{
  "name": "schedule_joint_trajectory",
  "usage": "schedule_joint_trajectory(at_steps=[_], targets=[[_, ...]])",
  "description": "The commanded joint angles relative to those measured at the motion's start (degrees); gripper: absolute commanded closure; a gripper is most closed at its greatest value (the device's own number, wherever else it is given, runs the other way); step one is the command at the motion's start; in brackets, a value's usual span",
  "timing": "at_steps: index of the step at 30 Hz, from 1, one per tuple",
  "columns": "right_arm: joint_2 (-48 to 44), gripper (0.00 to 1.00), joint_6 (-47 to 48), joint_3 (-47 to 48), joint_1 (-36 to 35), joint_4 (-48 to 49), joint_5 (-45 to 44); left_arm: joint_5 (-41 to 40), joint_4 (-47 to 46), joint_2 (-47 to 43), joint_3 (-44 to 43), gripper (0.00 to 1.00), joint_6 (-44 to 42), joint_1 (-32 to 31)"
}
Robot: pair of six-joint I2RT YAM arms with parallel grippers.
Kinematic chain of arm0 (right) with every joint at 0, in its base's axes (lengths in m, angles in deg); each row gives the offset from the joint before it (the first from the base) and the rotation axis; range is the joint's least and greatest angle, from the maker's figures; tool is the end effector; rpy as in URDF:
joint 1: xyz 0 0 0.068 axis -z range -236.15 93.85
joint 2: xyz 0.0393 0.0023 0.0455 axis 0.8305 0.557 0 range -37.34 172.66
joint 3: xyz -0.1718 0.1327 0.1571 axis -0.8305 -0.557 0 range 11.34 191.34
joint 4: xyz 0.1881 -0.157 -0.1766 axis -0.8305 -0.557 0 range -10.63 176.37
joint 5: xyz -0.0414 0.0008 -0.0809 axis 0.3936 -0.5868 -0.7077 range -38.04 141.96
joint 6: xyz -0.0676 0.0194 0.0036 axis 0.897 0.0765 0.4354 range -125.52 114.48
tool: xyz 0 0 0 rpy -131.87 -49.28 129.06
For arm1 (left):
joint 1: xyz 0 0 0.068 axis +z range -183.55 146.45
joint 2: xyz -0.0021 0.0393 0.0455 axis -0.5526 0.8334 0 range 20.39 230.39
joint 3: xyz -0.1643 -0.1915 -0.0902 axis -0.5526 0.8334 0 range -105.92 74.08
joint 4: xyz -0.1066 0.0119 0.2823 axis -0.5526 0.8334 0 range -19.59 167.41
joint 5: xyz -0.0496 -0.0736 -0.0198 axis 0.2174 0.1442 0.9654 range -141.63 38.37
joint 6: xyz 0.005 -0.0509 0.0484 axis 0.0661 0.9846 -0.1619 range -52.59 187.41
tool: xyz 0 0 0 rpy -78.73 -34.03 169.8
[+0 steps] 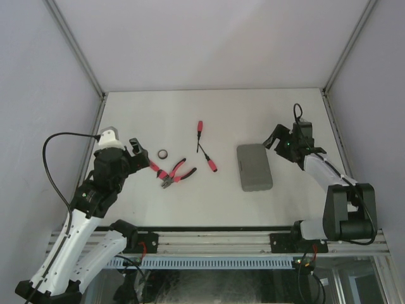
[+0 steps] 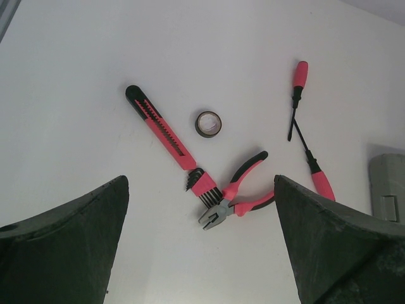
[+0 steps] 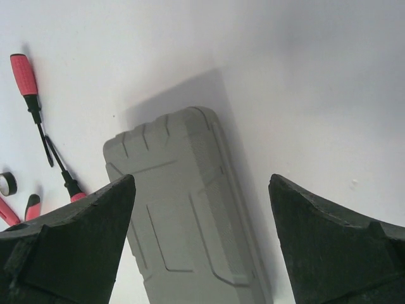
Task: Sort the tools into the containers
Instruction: Move the storage box to the center of the board.
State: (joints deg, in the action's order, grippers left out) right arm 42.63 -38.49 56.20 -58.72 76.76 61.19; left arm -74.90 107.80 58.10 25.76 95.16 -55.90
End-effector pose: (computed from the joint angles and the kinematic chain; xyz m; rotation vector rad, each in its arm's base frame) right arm 0.3371 0.0244 0.1600 0.5493 2.3287 0.4883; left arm 0.1939 -0.0551 0.3268 -0.3445 1.9706 -0.1471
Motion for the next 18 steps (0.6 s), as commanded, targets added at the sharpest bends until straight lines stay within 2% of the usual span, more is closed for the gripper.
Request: schedule_joint_trajectory(at_steps=[1,11,18], targets=[[-4.09,0.14,4.61,-2.98,2.42,-0.5,5.1,1.56,-2.34,-0.21,1.39,0.0,-1.25,0.48],[-1.84,0.17,7.77,-5.4,3.18,1.29,14.72,3.58,-2.4,1.03,1.46,0.01,-1.65,0.47],[1.93,0.19,7.79,-5.36,2.3,3.14,16.12,6.82,-3.21,1.67,2.15,0.01,0.99,0.51]])
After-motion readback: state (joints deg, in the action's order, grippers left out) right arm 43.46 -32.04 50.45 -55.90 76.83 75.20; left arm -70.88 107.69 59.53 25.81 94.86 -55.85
